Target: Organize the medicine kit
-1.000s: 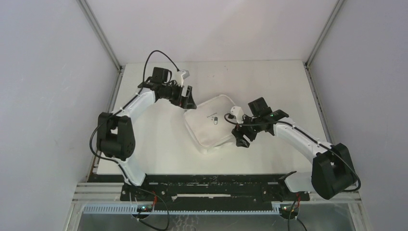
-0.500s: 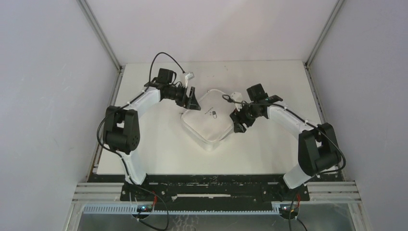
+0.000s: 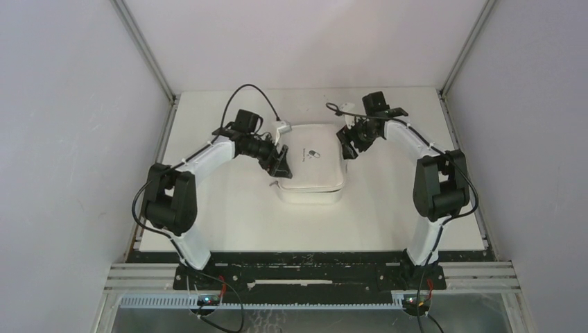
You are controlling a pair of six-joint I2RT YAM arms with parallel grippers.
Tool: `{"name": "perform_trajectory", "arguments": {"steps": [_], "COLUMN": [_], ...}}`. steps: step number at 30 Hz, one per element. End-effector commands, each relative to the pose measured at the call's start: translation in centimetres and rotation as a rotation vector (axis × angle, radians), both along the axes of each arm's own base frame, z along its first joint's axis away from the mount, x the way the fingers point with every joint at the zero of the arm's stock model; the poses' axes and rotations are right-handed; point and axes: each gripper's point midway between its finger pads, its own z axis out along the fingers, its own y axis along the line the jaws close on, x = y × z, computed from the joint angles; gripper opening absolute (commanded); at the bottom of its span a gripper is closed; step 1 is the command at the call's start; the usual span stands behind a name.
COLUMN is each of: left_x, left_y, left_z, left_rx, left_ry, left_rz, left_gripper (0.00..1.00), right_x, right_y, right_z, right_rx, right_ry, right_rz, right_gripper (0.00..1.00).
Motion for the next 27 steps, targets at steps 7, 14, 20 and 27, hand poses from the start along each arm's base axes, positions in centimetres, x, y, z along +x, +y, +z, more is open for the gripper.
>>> {"name": "perform_trajectory", "arguments": {"steps": [7,14,20,27], "left_x": [-9.7,-6.8,0.9,9.2], "left_y": [-3.3,-1.8,0.5,1.0], "left_z": [2.9,5.2,8.0,9.0], "left_rx": [-0.071,-0.049,-0.094,-0.175], "left_ry": [-0.098,-0.242,-0.295,-0.209], "left_rz": [-0.372,-0.233,0.093,0.303], "left_gripper": [0.9,0.94,0.97,0.97], "right_x": [5.3,0.1,-6.9,-10.5], "right_y": [-3.7,-5.3,-4.0,-1.4], "right_z": [8.3,9.1,6.6,3.0], "right_rx": [0.028,0.057,0.08,-0.016], "right_ry": [-0.274,-0.266,-0.205,-0.201], "right_rz": [-0.103,-0.114,-0.004,0.102], "right_gripper": [0.7,0.72,0.75,0.8]}}
